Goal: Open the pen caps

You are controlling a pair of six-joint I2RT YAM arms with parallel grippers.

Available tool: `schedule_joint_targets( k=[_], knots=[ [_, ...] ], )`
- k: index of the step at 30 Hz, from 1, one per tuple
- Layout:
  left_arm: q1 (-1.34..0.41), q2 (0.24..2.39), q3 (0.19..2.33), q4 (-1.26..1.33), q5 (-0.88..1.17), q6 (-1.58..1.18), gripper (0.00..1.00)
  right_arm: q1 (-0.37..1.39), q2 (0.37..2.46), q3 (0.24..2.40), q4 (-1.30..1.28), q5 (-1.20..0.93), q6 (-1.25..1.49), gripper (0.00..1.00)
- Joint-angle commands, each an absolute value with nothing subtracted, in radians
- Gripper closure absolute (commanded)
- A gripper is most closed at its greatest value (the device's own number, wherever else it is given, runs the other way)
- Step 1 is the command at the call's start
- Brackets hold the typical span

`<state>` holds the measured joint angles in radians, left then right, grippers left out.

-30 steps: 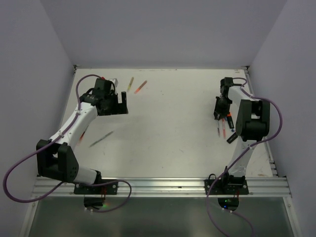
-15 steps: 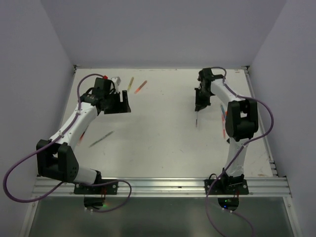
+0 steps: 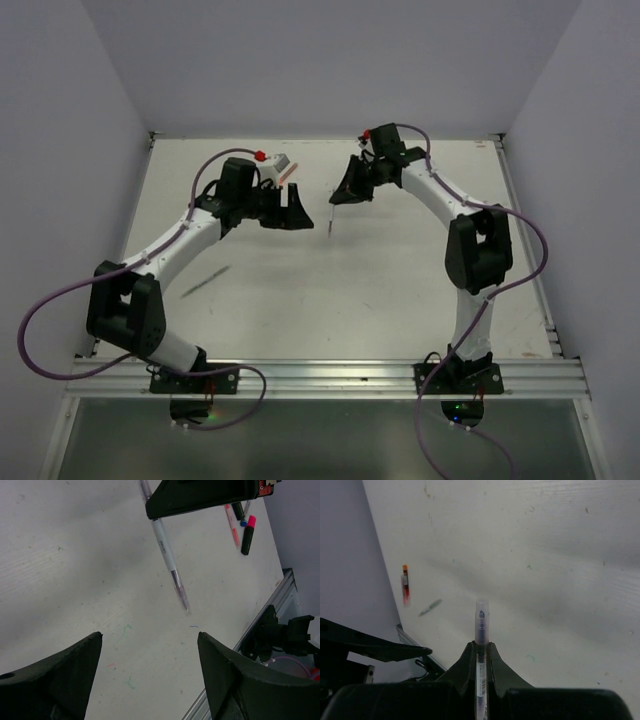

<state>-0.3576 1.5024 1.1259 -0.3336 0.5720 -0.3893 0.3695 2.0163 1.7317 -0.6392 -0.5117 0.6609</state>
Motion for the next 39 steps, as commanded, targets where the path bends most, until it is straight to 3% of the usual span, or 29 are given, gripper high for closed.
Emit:
schedule_joint_targets(
  k=[1, 10, 14, 24, 27, 31, 33, 35, 37, 39],
  knots=[
    [-0.368, 1.531, 1.154, -0.212, 0.638, -0.428, 0.20, 0.382, 1.945, 1.724, -0.512, -0.595, 0.808, 1.00],
    [-0.385, 1.581, 1.149, -0.163, 0.687, -0.459, 0.28, 0.403, 1.924, 1.712, -0.477, -0.578, 0.839, 1.00],
    [-0.391, 1.597, 1.141, -0.132, 0.732, -0.483, 0.47, 0.403, 1.917, 1.704, -0.465, -0.561, 0.845, 1.00],
    [-0.403, 1.618, 1.149, -0.118, 0.772, -0.503, 0.51, 0.420, 1.928, 1.718, -0.454, -0.557, 0.848, 1.00],
    [-0.403, 1.624, 1.149, -0.124, 0.769, -0.503, 0.61, 0.422, 1.922, 1.712, -0.453, -0.546, 0.847, 1.00],
    [-0.403, 1.644, 1.157, -0.135, 0.795, -0.503, 0.83, 0.422, 1.927, 1.713, -0.442, -0.552, 0.850, 1.00],
    [-0.403, 1.652, 1.164, -0.137, 0.804, -0.503, 0.99, 0.422, 1.925, 1.712, -0.430, -0.561, 0.850, 1.00],
    [-0.403, 1.655, 1.166, -0.143, 0.807, -0.499, 1.00, 0.425, 1.924, 1.712, -0.428, -0.565, 0.836, 1.00],
    [-0.403, 1.655, 1.172, -0.143, 0.807, -0.497, 1.00, 0.429, 1.924, 1.713, -0.440, -0.574, 0.809, 0.84],
    [-0.403, 1.661, 1.181, -0.146, 0.808, -0.495, 1.00, 0.439, 1.922, 1.706, -0.459, -0.572, 0.793, 0.79]
  ],
)
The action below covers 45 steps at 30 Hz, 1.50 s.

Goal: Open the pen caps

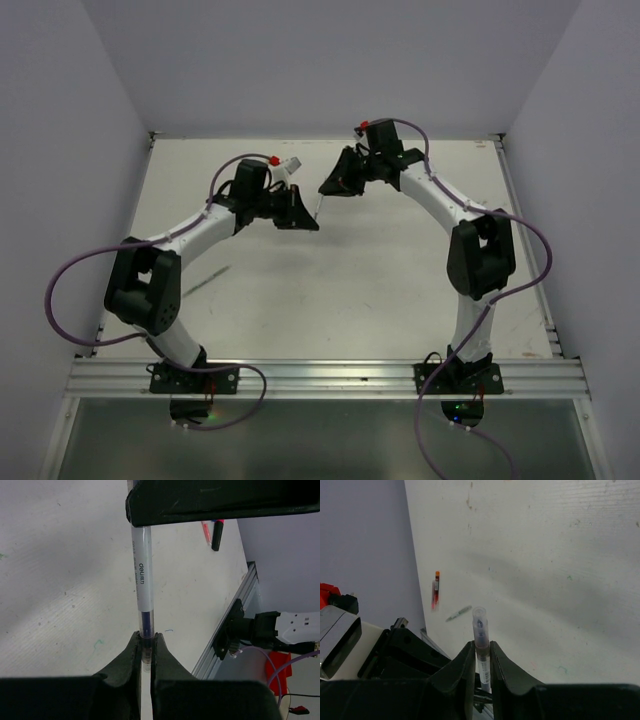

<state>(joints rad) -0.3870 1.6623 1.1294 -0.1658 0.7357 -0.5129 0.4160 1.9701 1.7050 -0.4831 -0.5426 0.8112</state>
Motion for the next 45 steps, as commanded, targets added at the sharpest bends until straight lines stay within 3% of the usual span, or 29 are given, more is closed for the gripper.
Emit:
schedule_joint_targets(
  k=[1, 6, 14, 17, 21, 24, 31, 35, 39, 45],
  knots=[
    [-0.403, 1.664, 1.192, -0.144, 0.810, -0.497, 1.00, 0.440, 1.919, 1.698, -0.456, -0.577, 0.792, 0.79],
    [-0.403, 1.695, 1.230, -0.137, 0.834, -0.521, 1.00, 0.459, 1.919, 1.677, -0.454, -0.584, 0.779, 0.73],
    [-0.396, 1.724, 1.258, -0.112, 0.844, -0.572, 1.00, 0.472, 1.914, 1.660, -0.477, -0.565, 0.772, 0.78],
    [-0.382, 1.723, 1.244, -0.097, 0.844, -0.600, 1.00, 0.474, 1.902, 1.646, -0.480, -0.549, 0.772, 0.73],
    [-0.351, 1.712, 1.194, -0.020, 0.854, -0.681, 1.00, 0.474, 1.888, 1.637, -0.482, -0.534, 0.772, 0.57],
    [-0.339, 1.710, 1.180, -0.017, 0.865, -0.690, 1.00, 0.474, 1.881, 1.632, -0.471, -0.529, 0.775, 0.57],
    [-0.339, 1.701, 1.164, 0.018, 0.876, -0.696, 1.00, 0.474, 1.913, 1.661, -0.460, -0.537, 0.784, 0.73],
    [-0.341, 1.694, 1.151, 0.037, 0.893, -0.704, 1.00, 0.474, 1.937, 1.680, -0.457, -0.531, 0.784, 1.00],
    [-0.341, 1.686, 1.077, 0.182, 1.023, -0.800, 1.00, 0.471, 1.954, 1.710, -0.462, -0.476, 0.743, 1.00],
    [-0.341, 1.632, 0.862, 0.914, 1.135, -1.180, 1.00, 0.393, 1.982, 1.706, -0.081, -0.578, 0.882, 1.00]
  ],
)
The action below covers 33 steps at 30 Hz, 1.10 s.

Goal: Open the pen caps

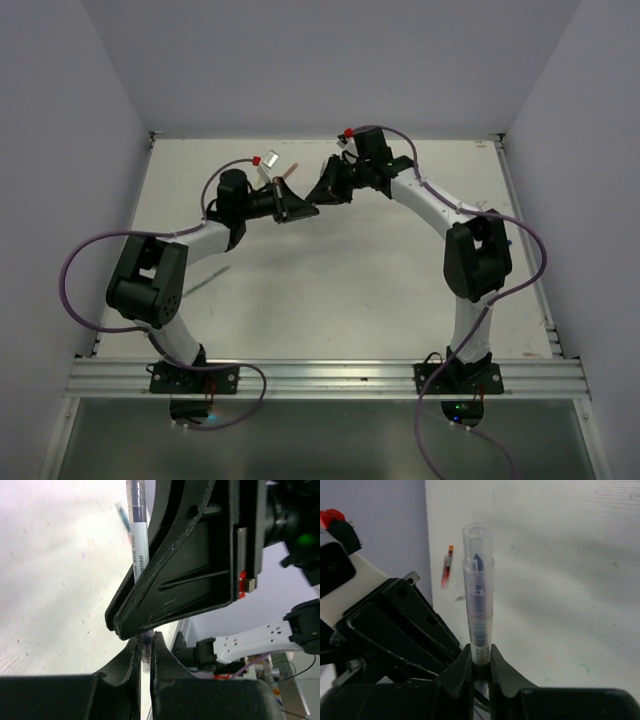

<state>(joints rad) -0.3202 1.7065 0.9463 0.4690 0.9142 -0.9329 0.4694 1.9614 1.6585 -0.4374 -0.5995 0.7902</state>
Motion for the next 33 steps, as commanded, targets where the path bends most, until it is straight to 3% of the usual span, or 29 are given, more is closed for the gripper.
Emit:
schedule_joint_targets(
  k=[1, 7, 11, 13, 14, 15, 17, 18, 19, 24, 33],
  knots=[
    [-0.339, 1.632, 0.839, 0.955, 1.140, -1.207, 1.00, 0.387, 2.006, 1.722, -0.060, -0.590, 0.893, 1.00],
    [-0.334, 1.666, 0.821, 1.164, 1.167, -1.341, 1.00, 0.348, 2.063, 1.778, 0.138, -0.692, 1.031, 1.00],
    [-0.328, 1.689, 0.799, 1.242, 1.166, -1.394, 1.00, 0.353, 2.045, 1.735, 0.100, -0.676, 0.994, 1.00],
    [-0.319, 1.690, 0.808, 1.127, 1.154, -1.338, 1.00, 0.351, 2.039, 1.755, 0.010, -0.620, 0.962, 1.00],
    [-0.316, 1.686, 0.822, 1.024, 1.128, -1.277, 1.00, 0.353, 2.052, 1.788, -0.162, -0.595, 0.868, 1.00],
    [-0.311, 1.680, 0.892, 0.681, 1.091, -1.070, 1.00, 0.356, 2.074, 1.836, -0.287, -0.563, 0.807, 1.00],
    [-0.304, 1.681, 1.015, 0.243, 0.946, -0.794, 1.00, 0.365, 2.127, 2.015, -0.638, -0.447, 0.653, 1.00],
    [-0.305, 1.696, 1.151, -0.066, 0.775, -0.615, 1.00, 0.367, 2.175, 2.058, -0.719, -0.404, 0.616, 1.00],
    [-0.310, 1.738, 1.196, -0.148, 0.711, -0.568, 1.00, 0.376, 2.186, 2.100, -0.783, -0.356, 0.585, 1.00],
    [-0.307, 1.908, 1.403, -0.357, 0.480, -0.506, 1.00, 0.383, 2.197, 2.054, -0.906, -0.238, 0.494, 1.00],
    [-0.344, 2.109, 1.572, -0.328, 0.328, -0.546, 1.00, 0.391, 2.267, 2.003, -0.910, -0.153, 0.440, 1.00]
  ],
)
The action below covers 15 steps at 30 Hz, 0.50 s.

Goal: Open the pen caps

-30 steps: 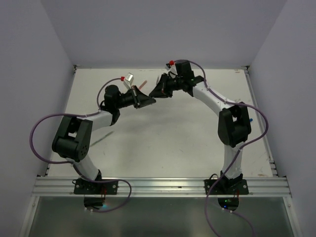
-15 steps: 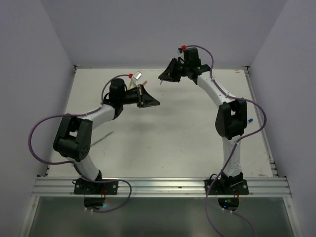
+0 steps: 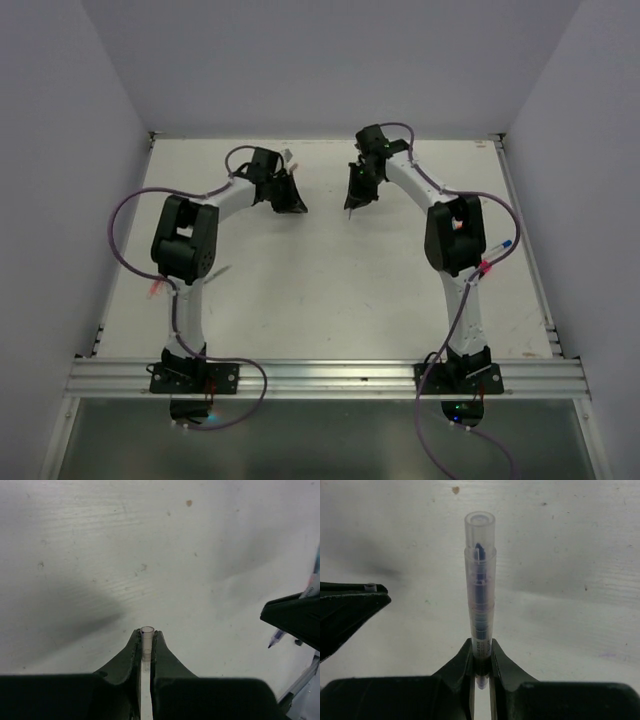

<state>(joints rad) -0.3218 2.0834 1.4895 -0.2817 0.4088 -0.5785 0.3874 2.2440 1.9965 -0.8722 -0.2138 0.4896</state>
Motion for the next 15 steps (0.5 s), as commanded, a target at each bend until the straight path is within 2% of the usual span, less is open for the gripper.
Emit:
schedule_joint_targets(
  k=[1, 7, 15],
  knots=[
    [-0.350, 2.140, 1.591, -0.336, 0.315, -0.546, 1.00, 0.391, 2.278, 2.016, -0.914, -0.135, 0.439, 1.00],
    [-0.411, 2.224, 1.681, -0.393, 0.233, -0.526, 1.00, 0.406, 2.336, 2.069, -0.913, -0.083, 0.434, 1.00],
    [-0.466, 2.269, 1.778, -0.555, 0.005, -0.538, 1.00, 0.456, 2.376, 2.074, -0.904, 0.057, 0.462, 1.00]
  ],
)
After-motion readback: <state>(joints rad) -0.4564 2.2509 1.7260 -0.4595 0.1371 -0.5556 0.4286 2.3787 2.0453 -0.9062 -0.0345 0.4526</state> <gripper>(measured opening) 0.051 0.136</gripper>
